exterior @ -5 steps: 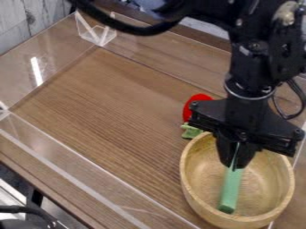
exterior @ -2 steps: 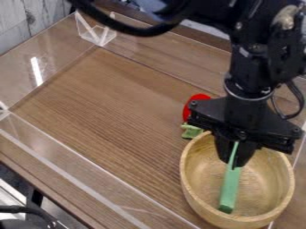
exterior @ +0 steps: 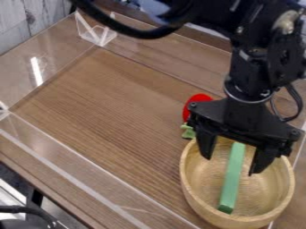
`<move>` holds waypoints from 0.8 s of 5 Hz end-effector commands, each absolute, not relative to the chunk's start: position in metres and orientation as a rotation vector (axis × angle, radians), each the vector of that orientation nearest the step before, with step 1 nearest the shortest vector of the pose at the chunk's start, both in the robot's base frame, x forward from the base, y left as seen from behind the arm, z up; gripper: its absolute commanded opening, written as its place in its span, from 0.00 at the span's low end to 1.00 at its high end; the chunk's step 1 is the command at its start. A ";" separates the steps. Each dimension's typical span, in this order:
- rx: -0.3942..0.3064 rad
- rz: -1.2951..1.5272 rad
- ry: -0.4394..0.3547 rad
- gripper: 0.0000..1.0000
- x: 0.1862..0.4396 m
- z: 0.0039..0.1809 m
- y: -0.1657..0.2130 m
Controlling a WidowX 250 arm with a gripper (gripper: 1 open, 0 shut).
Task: Put the green block in the brown bowl
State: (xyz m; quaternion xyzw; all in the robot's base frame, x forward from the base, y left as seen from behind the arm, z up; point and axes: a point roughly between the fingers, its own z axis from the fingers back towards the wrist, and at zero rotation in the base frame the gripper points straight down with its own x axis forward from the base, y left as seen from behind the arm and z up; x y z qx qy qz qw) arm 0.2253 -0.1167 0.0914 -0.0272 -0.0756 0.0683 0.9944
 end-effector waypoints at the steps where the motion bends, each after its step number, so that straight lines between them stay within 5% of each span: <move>1: -0.059 0.146 -0.174 1.00 0.235 0.097 -0.114; 4: -0.030 0.164 -0.138 1.00 0.242 0.086 -0.105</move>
